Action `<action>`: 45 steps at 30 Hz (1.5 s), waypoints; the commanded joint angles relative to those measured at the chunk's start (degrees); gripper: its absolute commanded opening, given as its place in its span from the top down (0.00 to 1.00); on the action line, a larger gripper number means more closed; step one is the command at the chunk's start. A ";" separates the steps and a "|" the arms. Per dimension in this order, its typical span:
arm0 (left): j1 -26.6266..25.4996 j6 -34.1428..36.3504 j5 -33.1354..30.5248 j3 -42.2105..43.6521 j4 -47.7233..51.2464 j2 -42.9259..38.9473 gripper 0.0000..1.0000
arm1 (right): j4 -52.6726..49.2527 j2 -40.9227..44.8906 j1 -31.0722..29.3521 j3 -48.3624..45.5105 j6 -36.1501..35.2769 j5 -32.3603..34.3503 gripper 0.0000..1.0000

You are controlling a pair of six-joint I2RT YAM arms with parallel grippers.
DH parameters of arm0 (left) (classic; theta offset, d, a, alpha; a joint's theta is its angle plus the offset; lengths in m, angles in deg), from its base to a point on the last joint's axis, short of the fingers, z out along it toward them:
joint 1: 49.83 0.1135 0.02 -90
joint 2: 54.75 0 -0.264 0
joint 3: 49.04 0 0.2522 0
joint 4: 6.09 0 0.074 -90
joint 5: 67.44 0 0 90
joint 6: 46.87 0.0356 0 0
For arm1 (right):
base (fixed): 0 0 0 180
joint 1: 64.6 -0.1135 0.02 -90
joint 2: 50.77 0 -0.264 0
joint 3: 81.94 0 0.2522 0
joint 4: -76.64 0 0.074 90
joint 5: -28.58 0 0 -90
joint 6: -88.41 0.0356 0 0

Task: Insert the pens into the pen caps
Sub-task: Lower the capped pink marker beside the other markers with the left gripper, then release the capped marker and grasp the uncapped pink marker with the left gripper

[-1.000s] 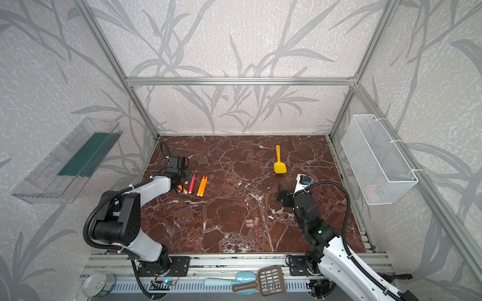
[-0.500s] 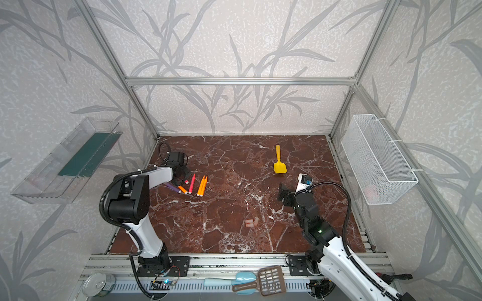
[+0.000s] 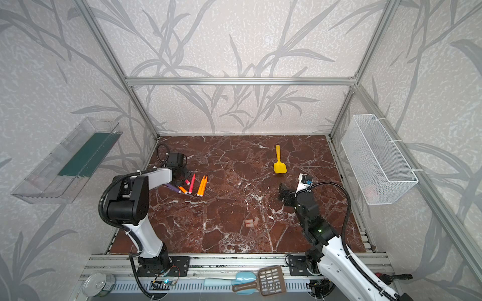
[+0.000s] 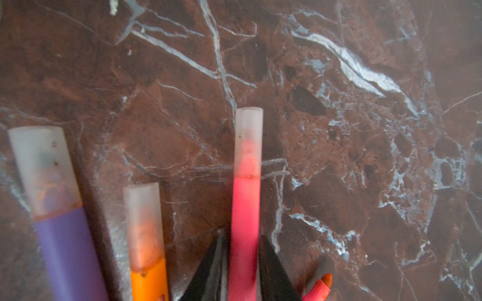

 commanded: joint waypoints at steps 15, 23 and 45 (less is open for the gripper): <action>-1.49 5.73 -4.92 5.81 6.52 -22.54 0.42 | 1.45 0.29 1.03 -0.43 1.19 -2.09 0.03; -6.64 16.34 10.50 20.32 -9.56 -37.11 0.33 | 2.29 -0.16 1.42 -1.12 1.69 -2.72 0.03; -17.17 18.59 -0.50 19.62 -3.22 -22.27 0.59 | 5.70 -0.55 4.73 -6.27 0.15 7.46 0.03</action>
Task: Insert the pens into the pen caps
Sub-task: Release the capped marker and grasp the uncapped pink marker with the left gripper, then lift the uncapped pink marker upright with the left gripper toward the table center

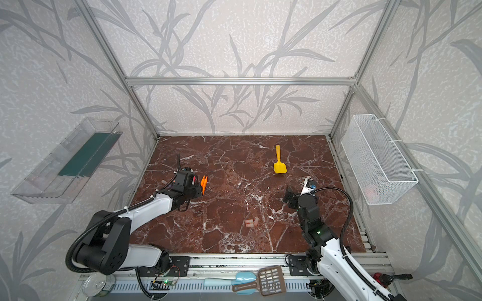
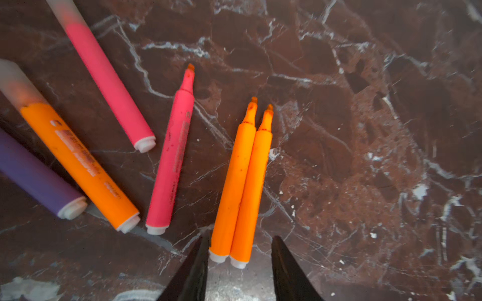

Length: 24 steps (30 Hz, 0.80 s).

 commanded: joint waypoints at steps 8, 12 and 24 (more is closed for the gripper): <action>-0.17 -6.07 -18.83 -8.43 5.27 7.77 0.63 | 4.48 -1.60 0.88 -0.38 -0.40 1.45 0.03; -0.15 -6.65 -21.86 -12.55 7.61 12.13 0.63 | 4.49 -1.90 0.95 -0.37 -0.46 0.50 0.03; 0.21 -8.32 -20.99 -17.88 11.28 17.70 0.59 | 4.59 -1.31 1.29 -0.63 -0.42 -0.42 0.03</action>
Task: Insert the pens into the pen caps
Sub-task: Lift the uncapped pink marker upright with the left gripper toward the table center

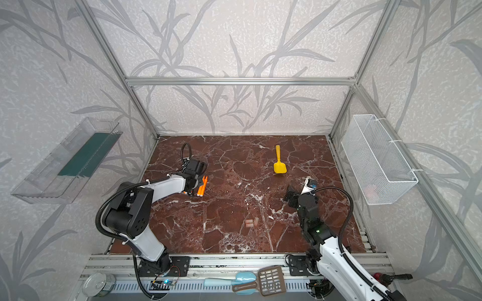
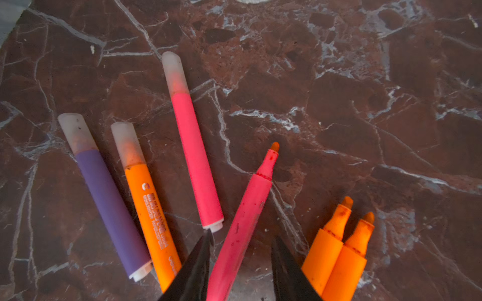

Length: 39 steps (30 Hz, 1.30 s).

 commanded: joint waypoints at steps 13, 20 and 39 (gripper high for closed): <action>0.14 -3.70 1.52 -0.61 2.41 3.75 0.59 | 1.35 0.82 0.68 -0.31 -0.19 -0.88 0.03; 0.14 -3.47 3.81 -0.23 1.60 4.50 0.65 | 1.23 0.98 0.86 -0.34 -0.12 -1.25 0.03; -0.08 -2.94 4.54 -0.43 1.17 5.17 0.87 | 1.26 0.99 1.12 -0.38 0.12 -1.76 0.03</action>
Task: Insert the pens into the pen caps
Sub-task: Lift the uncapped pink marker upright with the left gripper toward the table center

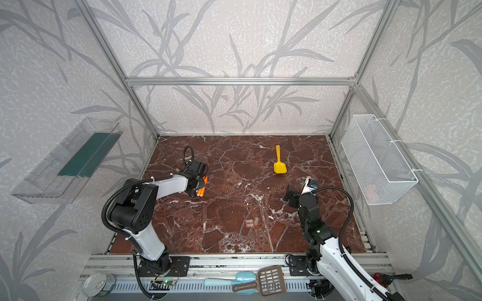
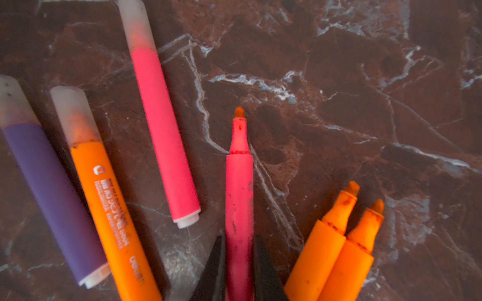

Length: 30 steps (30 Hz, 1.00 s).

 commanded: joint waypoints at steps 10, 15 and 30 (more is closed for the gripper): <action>-0.04 -0.42 -0.20 1.01 1.14 -0.54 0.94 | 0.36 1.42 0.51 -0.40 0.04 -0.60 0.03; -0.04 0.63 -0.11 1.81 -0.24 -1.66 0.95 | 1.19 1.53 0.51 -0.86 0.07 -0.73 0.03; -0.17 4.76 4.96 7.53 -6.87 -10.41 1.00 | 5.56 -13.78 0.69 5.10 0.98 3.14 0.07</action>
